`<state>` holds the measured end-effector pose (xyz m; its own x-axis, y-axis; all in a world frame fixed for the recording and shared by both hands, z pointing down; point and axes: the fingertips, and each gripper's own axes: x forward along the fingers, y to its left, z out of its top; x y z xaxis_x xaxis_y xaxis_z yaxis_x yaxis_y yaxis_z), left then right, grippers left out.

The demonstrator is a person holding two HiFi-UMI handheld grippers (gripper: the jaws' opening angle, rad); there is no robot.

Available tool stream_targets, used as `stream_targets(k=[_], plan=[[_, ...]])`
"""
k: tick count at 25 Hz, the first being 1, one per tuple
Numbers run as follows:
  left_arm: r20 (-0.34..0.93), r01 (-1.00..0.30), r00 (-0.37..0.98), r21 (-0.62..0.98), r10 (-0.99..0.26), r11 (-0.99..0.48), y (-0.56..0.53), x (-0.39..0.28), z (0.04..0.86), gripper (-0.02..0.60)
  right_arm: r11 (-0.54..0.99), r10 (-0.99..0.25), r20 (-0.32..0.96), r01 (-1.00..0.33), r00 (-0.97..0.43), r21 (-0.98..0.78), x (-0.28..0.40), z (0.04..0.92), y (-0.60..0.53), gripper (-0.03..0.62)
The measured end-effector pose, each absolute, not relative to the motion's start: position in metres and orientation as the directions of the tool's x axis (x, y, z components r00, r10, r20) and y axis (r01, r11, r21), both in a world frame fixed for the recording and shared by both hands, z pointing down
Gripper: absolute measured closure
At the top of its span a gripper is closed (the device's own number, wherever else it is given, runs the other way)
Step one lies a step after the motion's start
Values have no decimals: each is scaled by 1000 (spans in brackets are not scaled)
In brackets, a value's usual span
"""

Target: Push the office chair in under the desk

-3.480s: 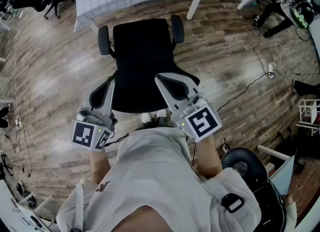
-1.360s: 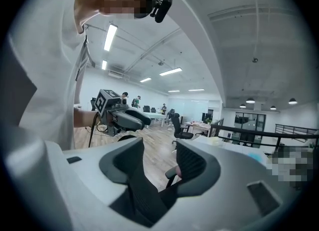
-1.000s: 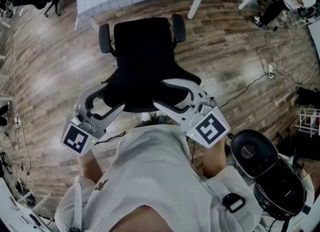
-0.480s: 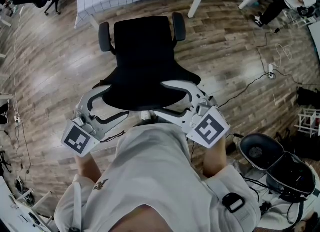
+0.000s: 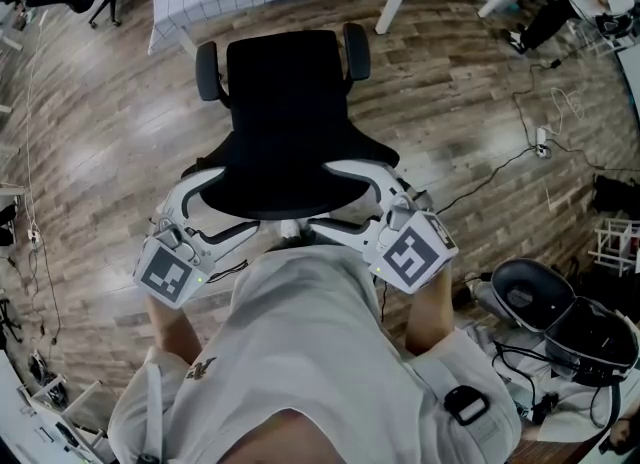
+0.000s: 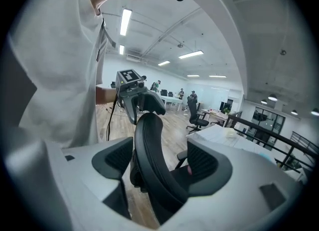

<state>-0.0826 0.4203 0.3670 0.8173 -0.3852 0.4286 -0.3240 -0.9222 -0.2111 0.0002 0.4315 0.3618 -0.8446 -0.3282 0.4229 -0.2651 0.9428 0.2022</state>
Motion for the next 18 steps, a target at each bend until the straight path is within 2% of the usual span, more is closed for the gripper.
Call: stream_targets(k=[2, 7, 18], plan=[[443, -321, 808, -220, -387, -921, 420, -82, 370, 204, 942, -327, 452, -249, -830, 225, 2, 368, 431, 232], [455, -328, 795, -234, -401, -915, 415, -80, 374, 193, 931, -352, 526, -235, -774, 279, 7, 386, 422, 210], [469, -336, 779, -250, -417, -908, 413, -79, 379, 169, 918, -379, 555, -227, -740, 325, 5, 401, 415, 204]])
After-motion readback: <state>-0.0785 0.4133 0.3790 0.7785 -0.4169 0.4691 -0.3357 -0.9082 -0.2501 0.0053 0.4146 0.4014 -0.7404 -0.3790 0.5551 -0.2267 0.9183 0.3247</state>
